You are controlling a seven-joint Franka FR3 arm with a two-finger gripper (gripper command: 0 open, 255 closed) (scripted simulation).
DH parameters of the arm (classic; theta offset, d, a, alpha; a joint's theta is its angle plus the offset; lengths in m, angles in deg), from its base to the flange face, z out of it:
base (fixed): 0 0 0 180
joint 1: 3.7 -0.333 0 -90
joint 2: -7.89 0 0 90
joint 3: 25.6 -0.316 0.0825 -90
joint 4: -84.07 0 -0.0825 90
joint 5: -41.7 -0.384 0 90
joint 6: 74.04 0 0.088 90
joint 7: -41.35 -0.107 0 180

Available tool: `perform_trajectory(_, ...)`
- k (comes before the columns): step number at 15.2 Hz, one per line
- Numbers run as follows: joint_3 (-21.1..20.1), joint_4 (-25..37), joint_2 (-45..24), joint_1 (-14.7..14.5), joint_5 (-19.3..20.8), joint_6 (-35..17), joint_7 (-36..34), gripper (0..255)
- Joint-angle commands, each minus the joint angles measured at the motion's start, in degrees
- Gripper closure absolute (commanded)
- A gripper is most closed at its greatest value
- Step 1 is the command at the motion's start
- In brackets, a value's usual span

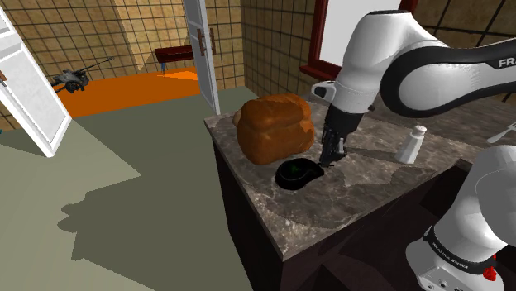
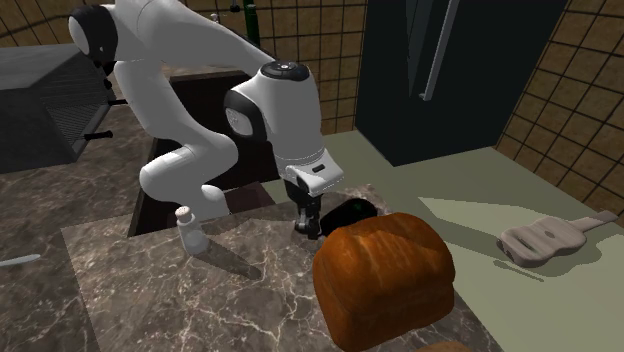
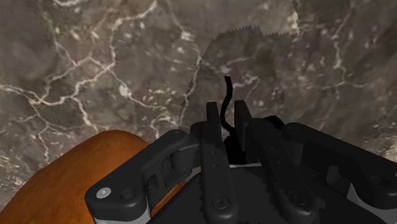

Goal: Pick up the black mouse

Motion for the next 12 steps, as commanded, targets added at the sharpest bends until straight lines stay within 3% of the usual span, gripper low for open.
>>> perform_trajectory(1,0.05,1.34,0.41,0.02,0.13,1.75,-0.21,255)
perform_trajectory(12,0.7,7.69,1.53,0.32,0.87,9.22,-0.65,255)
